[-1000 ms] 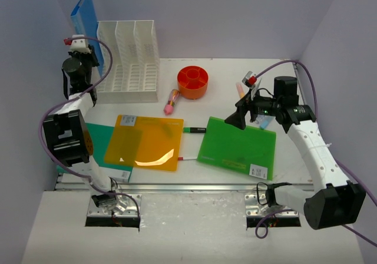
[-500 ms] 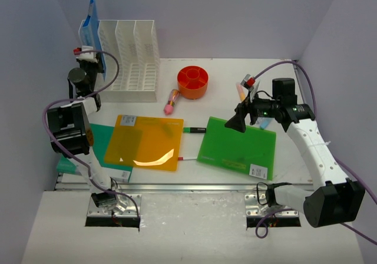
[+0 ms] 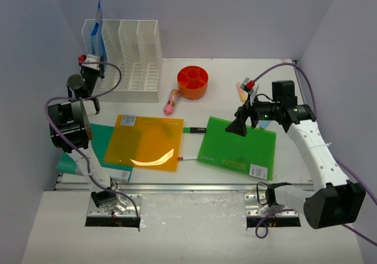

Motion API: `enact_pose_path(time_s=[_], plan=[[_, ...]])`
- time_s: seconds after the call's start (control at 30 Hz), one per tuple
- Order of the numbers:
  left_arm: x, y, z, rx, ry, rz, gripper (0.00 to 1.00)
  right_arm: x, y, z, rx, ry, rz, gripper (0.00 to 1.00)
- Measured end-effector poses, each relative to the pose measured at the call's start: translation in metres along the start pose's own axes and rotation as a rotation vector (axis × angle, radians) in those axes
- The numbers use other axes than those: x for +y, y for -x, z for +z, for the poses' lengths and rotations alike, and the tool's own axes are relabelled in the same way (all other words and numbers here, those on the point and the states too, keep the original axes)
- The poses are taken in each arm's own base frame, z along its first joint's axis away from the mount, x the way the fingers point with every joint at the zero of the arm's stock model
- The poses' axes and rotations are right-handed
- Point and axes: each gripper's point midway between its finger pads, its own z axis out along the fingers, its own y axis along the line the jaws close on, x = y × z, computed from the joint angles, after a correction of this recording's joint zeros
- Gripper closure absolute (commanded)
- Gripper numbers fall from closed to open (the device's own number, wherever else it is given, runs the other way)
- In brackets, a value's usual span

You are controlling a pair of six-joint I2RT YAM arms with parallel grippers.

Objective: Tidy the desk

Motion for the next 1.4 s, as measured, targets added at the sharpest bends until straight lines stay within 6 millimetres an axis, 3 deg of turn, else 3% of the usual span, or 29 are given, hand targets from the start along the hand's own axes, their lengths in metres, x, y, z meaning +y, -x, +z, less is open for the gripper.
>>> enact_pose_path(time_s=[0.27, 0.5, 0.7, 0.83, 1.0, 1.4], plan=[[-0.011, -0.005, 0.002, -0.037, -0.087, 0.022, 1.00, 0.004, -0.004, -0.001, 0.012, 0.014, 0.012, 0.01], [-0.024, -0.034, 0.002, -0.013, -0.156, -0.041, 1.00, 0.008, -0.008, -0.001, 0.023, 0.033, 0.030, 0.01], [-0.024, -0.044, 0.005, -0.012, -0.171, -0.074, 1.00, 0.008, -0.010, 0.001, 0.030, 0.038, 0.040, 0.01], [-0.011, -0.059, 0.002, 0.050, -0.077, -0.155, 1.00, 0.007, -0.011, 0.002, 0.034, 0.040, 0.047, 0.01], [0.003, -0.090, -0.016, 0.197, 0.100, -0.289, 1.00, 0.006, -0.012, 0.003, 0.037, 0.044, 0.052, 0.01], [0.055, -0.094, -0.066, 0.315, 0.539, -0.294, 1.00, 0.007, -0.011, 0.003, 0.032, 0.052, 0.051, 0.01]])
